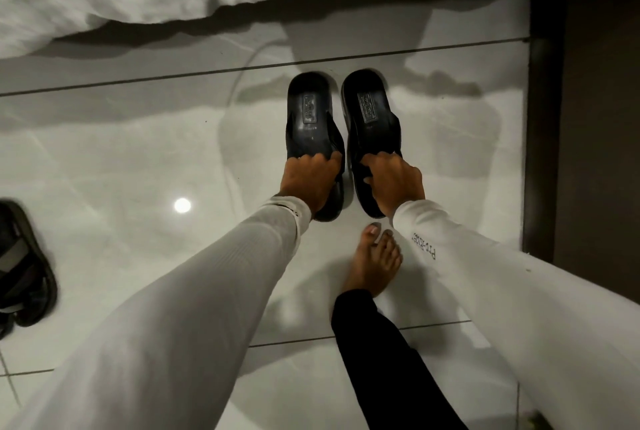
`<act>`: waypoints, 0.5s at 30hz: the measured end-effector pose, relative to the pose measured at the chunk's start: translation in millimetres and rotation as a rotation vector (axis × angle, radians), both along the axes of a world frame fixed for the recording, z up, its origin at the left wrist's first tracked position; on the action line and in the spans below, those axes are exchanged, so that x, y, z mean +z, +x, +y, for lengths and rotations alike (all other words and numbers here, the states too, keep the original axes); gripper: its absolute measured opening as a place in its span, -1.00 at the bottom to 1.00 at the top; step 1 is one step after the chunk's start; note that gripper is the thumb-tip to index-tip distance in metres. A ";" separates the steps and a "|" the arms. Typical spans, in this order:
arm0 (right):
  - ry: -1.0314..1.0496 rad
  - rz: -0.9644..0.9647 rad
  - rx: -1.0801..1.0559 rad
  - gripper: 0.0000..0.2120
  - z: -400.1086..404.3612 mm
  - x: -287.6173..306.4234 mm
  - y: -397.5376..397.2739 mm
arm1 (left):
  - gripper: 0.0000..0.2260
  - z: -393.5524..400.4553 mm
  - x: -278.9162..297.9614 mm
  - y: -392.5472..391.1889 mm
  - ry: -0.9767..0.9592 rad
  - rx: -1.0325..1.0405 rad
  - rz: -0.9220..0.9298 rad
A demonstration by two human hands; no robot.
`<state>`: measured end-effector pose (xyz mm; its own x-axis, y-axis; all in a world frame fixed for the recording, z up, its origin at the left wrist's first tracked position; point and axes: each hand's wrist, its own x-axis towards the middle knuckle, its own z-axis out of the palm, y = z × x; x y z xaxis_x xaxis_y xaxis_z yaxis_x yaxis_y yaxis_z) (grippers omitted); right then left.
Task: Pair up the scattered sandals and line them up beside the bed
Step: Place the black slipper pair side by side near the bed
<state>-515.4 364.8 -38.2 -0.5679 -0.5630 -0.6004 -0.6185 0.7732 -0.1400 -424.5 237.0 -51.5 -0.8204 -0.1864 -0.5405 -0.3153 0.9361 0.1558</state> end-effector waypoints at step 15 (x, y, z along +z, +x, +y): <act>0.028 0.060 0.081 -0.36 -14.1 51.9 31.2 | -0.39 -8.1 52.2 65.3 0.013 0.085 0.028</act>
<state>-484.2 350.7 13.7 -0.5566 -0.5924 -0.5825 -0.6860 0.7232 -0.0800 -359.2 228.9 0.7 -0.8169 -0.2491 -0.5202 -0.3887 0.9041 0.1775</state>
